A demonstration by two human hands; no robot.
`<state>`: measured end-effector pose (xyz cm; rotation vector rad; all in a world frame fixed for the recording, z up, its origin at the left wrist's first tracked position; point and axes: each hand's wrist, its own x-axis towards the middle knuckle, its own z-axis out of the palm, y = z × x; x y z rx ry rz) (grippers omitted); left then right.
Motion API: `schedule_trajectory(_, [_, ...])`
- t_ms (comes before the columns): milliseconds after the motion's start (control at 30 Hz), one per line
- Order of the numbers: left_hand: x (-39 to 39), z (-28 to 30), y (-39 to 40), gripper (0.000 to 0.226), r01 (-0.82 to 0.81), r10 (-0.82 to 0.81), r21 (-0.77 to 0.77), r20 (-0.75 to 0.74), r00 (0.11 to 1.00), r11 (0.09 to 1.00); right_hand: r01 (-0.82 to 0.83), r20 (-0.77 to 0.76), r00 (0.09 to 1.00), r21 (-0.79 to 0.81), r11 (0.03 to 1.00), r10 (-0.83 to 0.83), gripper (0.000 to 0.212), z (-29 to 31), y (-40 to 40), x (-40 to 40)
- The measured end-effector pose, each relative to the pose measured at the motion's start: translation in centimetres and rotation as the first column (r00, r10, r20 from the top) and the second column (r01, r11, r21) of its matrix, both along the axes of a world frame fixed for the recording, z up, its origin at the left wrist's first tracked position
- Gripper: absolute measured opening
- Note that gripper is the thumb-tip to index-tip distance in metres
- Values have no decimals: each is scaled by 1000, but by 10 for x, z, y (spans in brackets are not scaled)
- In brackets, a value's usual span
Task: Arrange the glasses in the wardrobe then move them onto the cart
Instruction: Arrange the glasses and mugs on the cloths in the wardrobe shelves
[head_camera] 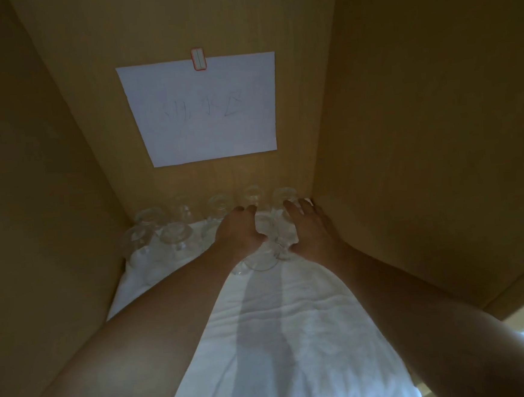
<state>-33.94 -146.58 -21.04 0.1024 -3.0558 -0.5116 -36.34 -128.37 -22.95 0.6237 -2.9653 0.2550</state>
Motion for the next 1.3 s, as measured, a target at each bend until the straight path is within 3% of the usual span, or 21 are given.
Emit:
schedule_trajectory(200, [17, 37, -16, 67, 4, -5, -5, -149, 989, 1000, 55, -50, 997, -24, 998, -56, 105, 21, -10, 17])
schedule_trajectory(667, [68, 87, -45, 76, 15, -19, -31, -144, 989, 999, 76, -157, 984, -92, 993, -89, 92, 74, -40, 78])
schedule_trajectory(1300, [165, 140, 32, 76, -93, 64, -124, -222, 973, 988, -8, -139, 990, -174, 985, -17, 86, 114, 30, 157])
